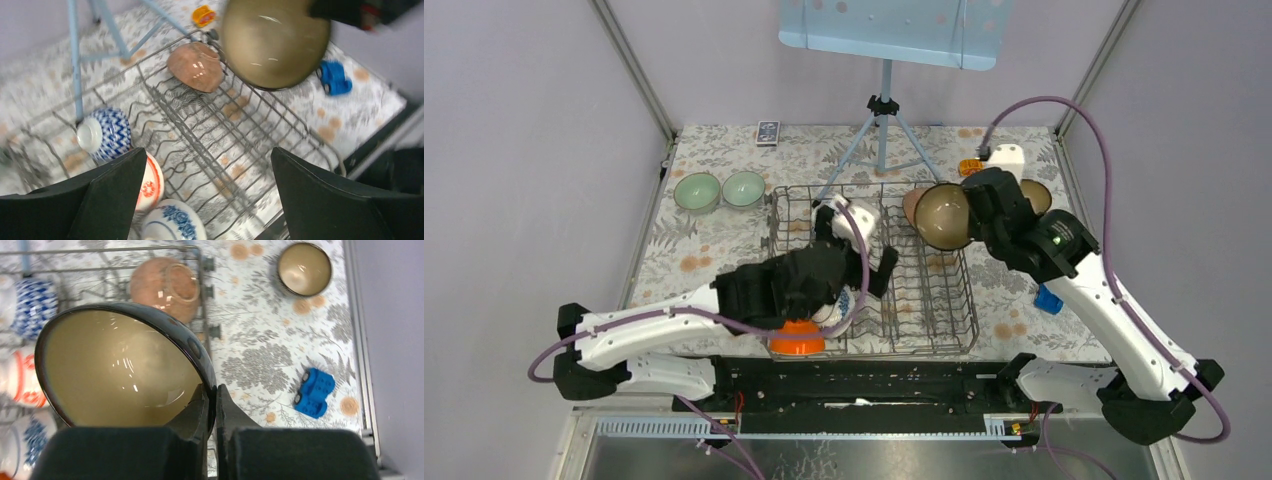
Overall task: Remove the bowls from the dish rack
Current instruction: Place the bowl at the center of the board.
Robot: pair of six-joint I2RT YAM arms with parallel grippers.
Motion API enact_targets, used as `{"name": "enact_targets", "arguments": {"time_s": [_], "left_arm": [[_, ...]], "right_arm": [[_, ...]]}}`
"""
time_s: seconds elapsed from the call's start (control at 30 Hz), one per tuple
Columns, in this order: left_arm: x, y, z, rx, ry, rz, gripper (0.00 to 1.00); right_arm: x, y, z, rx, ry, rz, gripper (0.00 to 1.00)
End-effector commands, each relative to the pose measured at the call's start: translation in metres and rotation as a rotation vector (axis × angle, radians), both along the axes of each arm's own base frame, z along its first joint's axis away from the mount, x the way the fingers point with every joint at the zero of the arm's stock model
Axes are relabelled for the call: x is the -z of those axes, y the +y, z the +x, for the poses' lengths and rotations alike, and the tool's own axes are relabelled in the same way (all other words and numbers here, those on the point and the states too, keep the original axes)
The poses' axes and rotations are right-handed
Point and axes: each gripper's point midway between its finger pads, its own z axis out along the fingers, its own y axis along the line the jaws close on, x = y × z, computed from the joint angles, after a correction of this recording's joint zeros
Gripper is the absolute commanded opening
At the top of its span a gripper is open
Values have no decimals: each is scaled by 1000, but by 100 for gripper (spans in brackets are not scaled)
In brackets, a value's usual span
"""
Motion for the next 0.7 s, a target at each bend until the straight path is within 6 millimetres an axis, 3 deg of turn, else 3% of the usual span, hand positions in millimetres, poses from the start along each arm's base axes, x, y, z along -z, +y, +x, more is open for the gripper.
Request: {"name": "enact_targets", "arguments": {"time_s": [0.0,0.1,0.2,0.33,0.5,0.67], "left_arm": [[-2,14,40,-243,294,-426,99],[27,26,51,-327,427,-493,99],[43,39,54,-411,459,-492,99],[45,53,54,-462,457,-494,99],[48,64,51,-478,451,-477,99],[62,74,49,-509,453,-425,99]], "right_arm": [[-16,-38,13,194,-126,153,0],[0,-64,10,289,-118,212,0],[33,-92,6,404,-49,252,0],[65,-128,0,584,-44,348,0],[114,-147,8,770,-50,501,0],[131,-170,24,875,-60,541,0]]}}
